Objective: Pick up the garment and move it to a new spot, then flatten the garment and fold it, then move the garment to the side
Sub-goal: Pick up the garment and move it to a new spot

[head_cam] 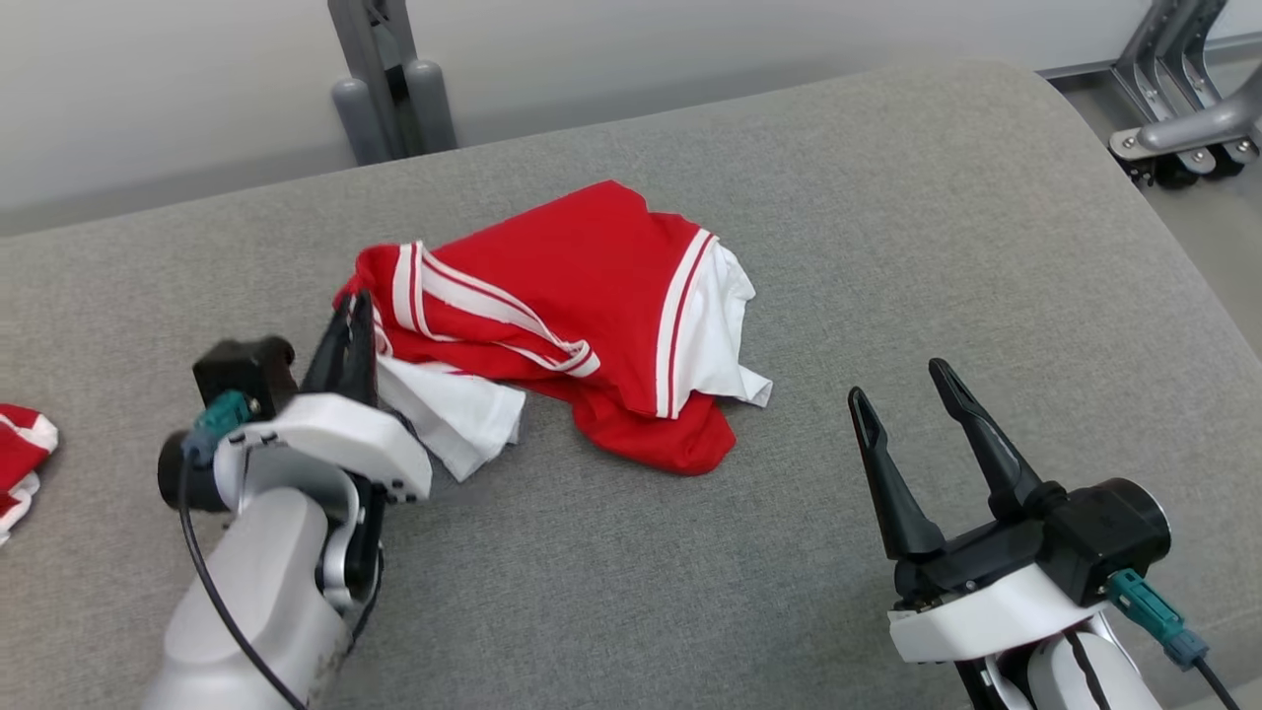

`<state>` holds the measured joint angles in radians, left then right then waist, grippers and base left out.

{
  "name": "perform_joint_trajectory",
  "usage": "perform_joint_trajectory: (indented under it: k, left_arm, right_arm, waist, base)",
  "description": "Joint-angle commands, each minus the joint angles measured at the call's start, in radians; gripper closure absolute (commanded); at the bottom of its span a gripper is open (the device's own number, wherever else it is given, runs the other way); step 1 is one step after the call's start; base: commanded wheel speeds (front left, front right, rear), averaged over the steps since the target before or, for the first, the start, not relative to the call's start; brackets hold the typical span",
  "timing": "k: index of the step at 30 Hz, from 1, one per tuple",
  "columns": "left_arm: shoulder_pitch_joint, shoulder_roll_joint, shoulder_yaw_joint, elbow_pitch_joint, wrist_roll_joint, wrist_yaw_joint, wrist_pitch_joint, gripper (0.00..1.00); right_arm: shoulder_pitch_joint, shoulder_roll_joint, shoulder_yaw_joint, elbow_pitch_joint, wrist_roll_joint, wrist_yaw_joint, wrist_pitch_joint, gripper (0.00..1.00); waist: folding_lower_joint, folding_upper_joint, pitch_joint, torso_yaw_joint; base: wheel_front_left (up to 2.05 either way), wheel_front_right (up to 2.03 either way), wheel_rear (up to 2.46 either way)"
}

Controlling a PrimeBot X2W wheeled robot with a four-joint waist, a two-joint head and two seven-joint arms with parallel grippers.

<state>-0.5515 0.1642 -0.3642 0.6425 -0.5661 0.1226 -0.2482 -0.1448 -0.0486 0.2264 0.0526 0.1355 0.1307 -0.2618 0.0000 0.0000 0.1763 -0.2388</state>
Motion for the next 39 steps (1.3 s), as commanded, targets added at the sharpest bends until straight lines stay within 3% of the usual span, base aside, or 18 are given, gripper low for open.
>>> perform_joint_trajectory:
  k: [1,8,13,19,28,39]
  left_arm:
    - [0.016,0.0,0.004,-0.004,-0.004,-0.006,-0.006,0.0]
    - [0.146,-0.005,0.046,-0.177,0.037,0.01,-0.017,0.0]
    - [0.289,-0.041,0.126,-0.374,0.101,0.031,-0.017,0.0]
    - [0.447,-0.083,0.197,-0.526,0.187,0.024,-0.017,0.0]
    - [0.6,-0.107,0.232,-0.612,0.32,-0.004,-0.017,0.0]
    - [0.672,-0.112,0.241,-0.604,0.343,-0.021,-0.017,0.0]
  right_arm:
    - [0.006,-0.004,-0.001,0.003,-0.003,0.0,-0.006,0.0]
    - [0.027,-0.004,0.012,0.009,-0.006,0.0,-0.006,0.0]
    - [0.047,-0.004,0.027,0.024,0.007,0.0,-0.006,0.0]
    - [0.068,-0.005,0.036,0.033,0.01,0.0,-0.006,0.0]
    - [0.131,-0.004,-0.024,0.041,-0.006,0.0,-0.006,0.0]
    - [0.173,-0.004,-0.076,0.066,0.002,0.0,-0.006,0.0]
  waist:
    - [0.0,0.0,-0.009,0.009]
    - [0.0,0.0,-0.055,0.054]
    - [0.0,0.0,-0.093,0.105]
    - [0.0,0.0,-0.141,0.167]
    - [0.0,0.0,-0.193,0.242]
    - [0.0,0.0,-0.208,0.261]
  base:
    - [0.0,0.0,0.0]
    - [0.0,0.0,0.0]
    - [0.0,0.0,0.0]
    - [0.0,0.0,0.0]
    - [0.0,0.0,0.0]
    - [0.0,0.0,0.0]
